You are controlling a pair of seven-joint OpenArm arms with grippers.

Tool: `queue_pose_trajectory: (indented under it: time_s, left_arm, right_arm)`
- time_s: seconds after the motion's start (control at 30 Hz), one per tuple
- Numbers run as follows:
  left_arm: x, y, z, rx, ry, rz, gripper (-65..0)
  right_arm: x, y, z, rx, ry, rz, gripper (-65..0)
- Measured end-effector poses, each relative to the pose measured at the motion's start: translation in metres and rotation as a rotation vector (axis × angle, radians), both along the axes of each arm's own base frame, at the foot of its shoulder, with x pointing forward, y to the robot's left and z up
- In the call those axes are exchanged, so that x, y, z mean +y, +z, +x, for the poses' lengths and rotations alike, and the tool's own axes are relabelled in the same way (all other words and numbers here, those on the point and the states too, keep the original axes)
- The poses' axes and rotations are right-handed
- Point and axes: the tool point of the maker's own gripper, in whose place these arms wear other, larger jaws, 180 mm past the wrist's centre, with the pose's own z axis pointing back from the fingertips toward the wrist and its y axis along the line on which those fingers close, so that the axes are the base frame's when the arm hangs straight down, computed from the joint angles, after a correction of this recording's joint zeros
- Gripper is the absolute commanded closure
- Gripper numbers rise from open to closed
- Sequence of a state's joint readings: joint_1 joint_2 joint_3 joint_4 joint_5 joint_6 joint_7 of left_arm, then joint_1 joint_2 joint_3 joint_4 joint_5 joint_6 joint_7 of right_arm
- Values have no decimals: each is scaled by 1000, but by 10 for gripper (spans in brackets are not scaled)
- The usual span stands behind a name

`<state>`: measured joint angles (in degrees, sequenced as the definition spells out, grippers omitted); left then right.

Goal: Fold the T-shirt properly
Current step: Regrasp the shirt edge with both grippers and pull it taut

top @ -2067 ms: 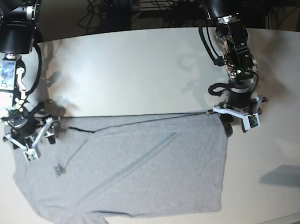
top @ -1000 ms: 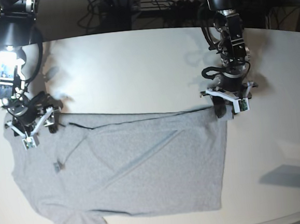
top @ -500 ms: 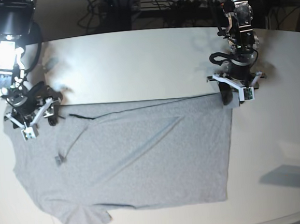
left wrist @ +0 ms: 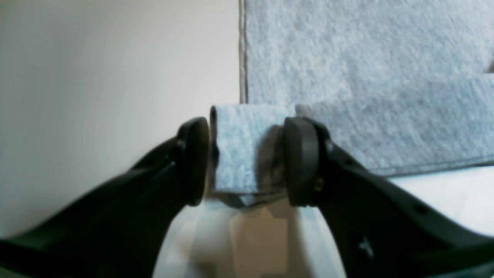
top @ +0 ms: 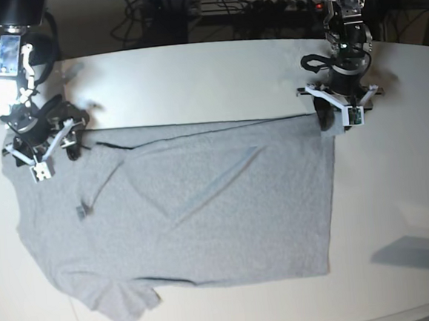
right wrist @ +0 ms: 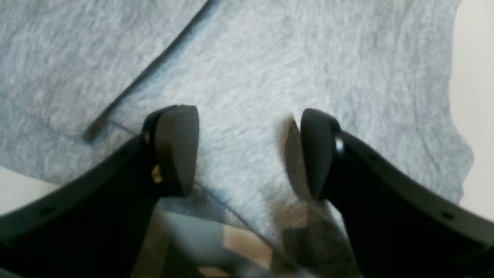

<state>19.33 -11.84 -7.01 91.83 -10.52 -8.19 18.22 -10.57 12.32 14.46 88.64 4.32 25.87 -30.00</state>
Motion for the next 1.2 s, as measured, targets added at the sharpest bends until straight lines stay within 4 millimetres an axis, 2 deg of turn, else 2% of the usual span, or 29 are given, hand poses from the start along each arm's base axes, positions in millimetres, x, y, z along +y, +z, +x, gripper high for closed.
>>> queue_pose_trajectory:
  time_s: [0.1,0.4,0.67,0.77,0.9,1.2]
  left_arm:
    - [16,3,-6,1,43,19,-301]
    - [31,4,-22,24,56,54,-301]
    - [22,19,-30,9,28,68,-301]
    - [20,21,-33,9,21,71,-301]
    - [19,18,-39,25,20,72,-301]
    - [18,20,-37,16,19,72,-301]
  right_arm:
    - [1,0,-8,3,5,-2,-400]
    - [3,-2,-22,-1,6,6,-399]
    - [10,3,-48,37,30,-30,-399]
    - [6,4,-56,60,8,-37,-399]
    - [3,5,-58,60,-4,-37,-399]
    - [1,7,-53,64,-7,-43,-399]
